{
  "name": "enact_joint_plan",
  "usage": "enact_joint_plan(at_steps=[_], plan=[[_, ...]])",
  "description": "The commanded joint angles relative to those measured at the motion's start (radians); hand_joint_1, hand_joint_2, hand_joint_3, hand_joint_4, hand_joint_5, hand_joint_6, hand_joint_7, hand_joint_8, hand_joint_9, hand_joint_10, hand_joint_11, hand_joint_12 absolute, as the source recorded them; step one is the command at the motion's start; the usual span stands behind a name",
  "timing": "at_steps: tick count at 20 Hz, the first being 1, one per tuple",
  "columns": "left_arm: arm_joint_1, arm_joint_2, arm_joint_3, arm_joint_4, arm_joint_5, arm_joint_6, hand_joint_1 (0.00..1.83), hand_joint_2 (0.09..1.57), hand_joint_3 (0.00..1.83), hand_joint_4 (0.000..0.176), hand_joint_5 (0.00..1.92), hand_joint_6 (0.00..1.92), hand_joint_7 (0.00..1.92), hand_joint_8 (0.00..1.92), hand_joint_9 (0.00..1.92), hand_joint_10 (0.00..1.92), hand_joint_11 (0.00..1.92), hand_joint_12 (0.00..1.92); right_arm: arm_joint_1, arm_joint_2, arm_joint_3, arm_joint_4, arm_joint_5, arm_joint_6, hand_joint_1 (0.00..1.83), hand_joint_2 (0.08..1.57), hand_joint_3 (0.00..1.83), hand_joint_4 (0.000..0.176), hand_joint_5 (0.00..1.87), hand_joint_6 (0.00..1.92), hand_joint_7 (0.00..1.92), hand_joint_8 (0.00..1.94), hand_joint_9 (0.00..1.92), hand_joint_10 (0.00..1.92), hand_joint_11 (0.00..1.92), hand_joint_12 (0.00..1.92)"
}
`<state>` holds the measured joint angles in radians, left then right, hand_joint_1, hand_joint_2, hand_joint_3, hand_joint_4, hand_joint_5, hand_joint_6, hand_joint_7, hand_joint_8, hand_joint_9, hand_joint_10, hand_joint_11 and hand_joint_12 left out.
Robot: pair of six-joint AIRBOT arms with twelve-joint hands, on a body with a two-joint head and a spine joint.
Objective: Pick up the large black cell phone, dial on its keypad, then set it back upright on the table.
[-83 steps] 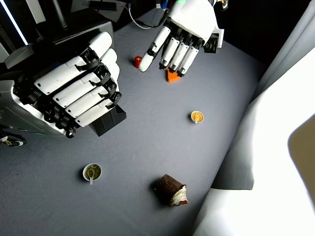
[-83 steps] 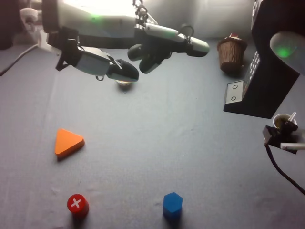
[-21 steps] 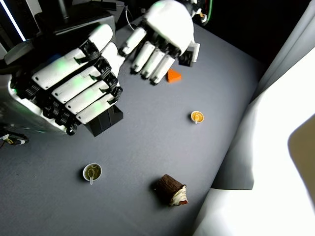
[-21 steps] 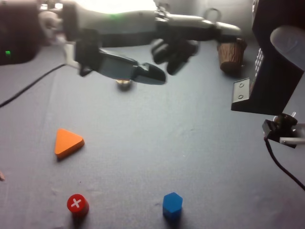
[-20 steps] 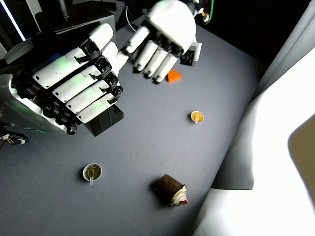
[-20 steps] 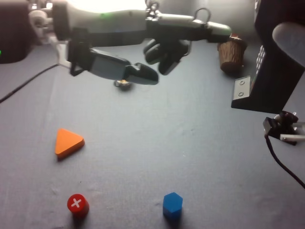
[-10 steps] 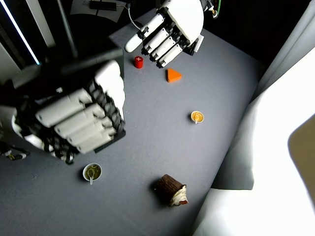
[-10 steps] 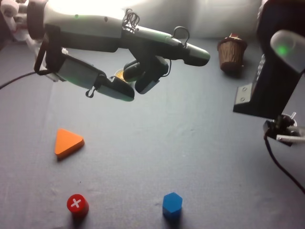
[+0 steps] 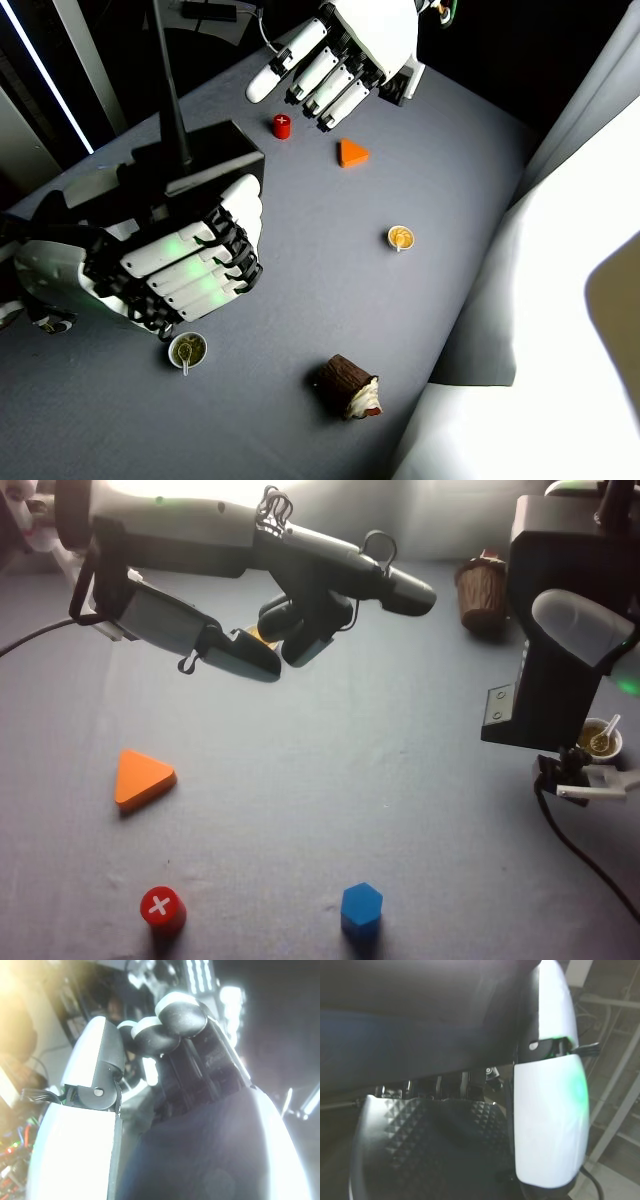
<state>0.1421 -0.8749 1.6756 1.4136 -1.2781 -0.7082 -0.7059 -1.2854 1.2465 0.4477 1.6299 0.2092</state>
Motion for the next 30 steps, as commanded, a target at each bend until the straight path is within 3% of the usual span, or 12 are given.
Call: enact_joint_plan(at_steps=[1, 4, 5, 6, 8, 11, 14, 20, 22, 25, 26, 30], plan=[[-0.022, 0.005, 0.004, -0.143, -0.046, -0.007, 1.29, 1.27, 0.01, 0.000, 0.21, 0.01, 0.66, 1.55, 0.71, 1.92, 0.72, 1.92, 0.002, 0.007, 0.007, -0.023, 0.135, 0.018, 1.49, 1.12, 0.00, 0.000, 0.98, 0.74, 0.86, 1.05, 0.87, 1.24, 0.90, 1.55], [-0.022, 0.008, -0.008, -0.201, -0.002, -0.014, 1.24, 1.31, 0.00, 0.000, 0.20, 0.00, 0.61, 1.58, 0.58, 1.79, 0.58, 1.92, 0.002, -0.002, 0.016, -0.022, 0.135, 0.015, 1.49, 1.12, 0.00, 0.000, 0.97, 0.75, 0.85, 1.06, 0.89, 1.22, 0.89, 1.56], [-0.020, 0.009, -0.015, -0.209, 0.015, -0.023, 0.87, 1.31, 0.00, 0.000, 0.26, 0.01, 0.59, 1.19, 0.54, 1.64, 0.53, 1.92, 0.002, -0.005, 0.019, -0.022, 0.135, 0.015, 1.49, 1.12, 0.00, 0.000, 0.97, 0.76, 0.84, 1.07, 0.89, 1.22, 0.89, 1.56], [-0.016, 0.011, -0.021, -0.208, 0.032, -0.042, 0.77, 1.31, 0.00, 0.000, 0.30, 0.01, 0.66, 0.94, 0.54, 1.54, 0.49, 1.92, 0.002, -0.008, 0.022, -0.022, 0.135, 0.013, 1.48, 1.12, 0.00, 0.000, 0.98, 0.74, 0.83, 1.08, 0.88, 1.23, 0.88, 1.56], [-0.006, 0.020, -0.045, -0.220, 0.068, -0.050, 0.58, 1.30, 0.00, 0.000, 0.42, 0.01, 0.71, 0.29, 0.55, 0.88, 0.29, 1.60, 0.002, -0.018, 0.032, -0.022, 0.135, 0.012, 1.48, 1.12, 0.00, 0.000, 0.99, 0.73, 0.83, 1.07, 0.88, 1.24, 0.87, 1.58], [0.004, 0.031, -0.071, -0.246, 0.120, -0.062, 0.28, 1.29, 0.00, 0.001, 0.40, 0.00, 0.39, 0.00, 0.39, 0.08, 0.03, 1.13, 0.002, -0.035, 0.043, -0.022, 0.135, 0.009, 1.39, 1.14, 0.00, 0.000, 0.97, 0.80, 0.82, 1.16, 0.89, 1.35, 0.87, 1.35], [0.004, 0.038, -0.090, -0.246, 0.195, -0.093, 0.11, 1.23, 0.00, 0.013, 0.40, 0.00, 0.31, 0.00, 0.25, 0.00, 0.00, 0.61, 0.001, -0.050, 0.056, -0.022, 0.135, 0.007, 1.37, 1.15, 0.00, 0.000, 0.96, 0.84, 0.83, 1.17, 0.88, 1.39, 0.89, 1.22], [-0.006, 0.048, -0.111, -0.156, 0.355, -0.309, 0.00, 1.21, 0.00, 0.011, 0.32, 0.00, 0.28, 0.00, 0.20, 0.00, 0.00, 0.59, -0.008, -0.083, 0.099, -0.020, 0.135, 0.008, 1.37, 1.15, 0.00, 0.000, 0.99, 0.80, 0.80, 1.20, 0.86, 1.40, 0.92, 1.18], [-0.008, 0.051, -0.110, -0.156, 0.374, -0.353, 0.00, 1.21, 0.00, 0.006, 0.34, 0.00, 0.31, 0.01, 0.21, 0.00, 0.00, 0.64, -0.013, -0.093, 0.111, -0.018, 0.135, 0.009, 1.48, 1.11, 0.00, 0.000, 1.04, 0.64, 0.84, 1.09, 0.85, 1.27, 0.94, 1.46], [-0.008, 0.056, -0.111, -0.128, 0.409, -0.468, 0.00, 1.22, 0.00, 0.000, 0.36, 0.00, 0.32, 0.00, 0.23, 0.00, 0.00, 0.74, -0.024, -0.107, 0.130, -0.017, 0.135, 0.014, 1.49, 1.11, 0.00, 0.000, 1.02, 0.66, 0.85, 1.07, 0.86, 1.24, 0.94, 1.46], [-0.008, 0.057, -0.113, -0.104, 0.419, -0.506, 0.00, 1.22, 0.00, 0.000, 0.37, 0.01, 0.33, 0.00, 0.24, 0.00, 0.00, 0.75, -0.028, -0.110, 0.134, -0.017, 0.135, 0.014, 1.40, 1.13, 0.00, 0.000, 0.98, 0.78, 0.86, 1.12, 0.90, 1.32, 0.92, 1.25], [-0.010, 0.060, -0.115, -0.039, 0.441, -0.655, 0.03, 1.22, 0.00, 0.002, 0.36, 0.00, 0.36, 0.00, 0.26, 0.00, 0.00, 0.75, -0.036, -0.119, 0.151, -0.017, 0.135, 0.018, 1.49, 1.11, 0.00, 0.000, 0.98, 0.73, 0.84, 1.09, 0.86, 1.24, 0.93, 1.48]])
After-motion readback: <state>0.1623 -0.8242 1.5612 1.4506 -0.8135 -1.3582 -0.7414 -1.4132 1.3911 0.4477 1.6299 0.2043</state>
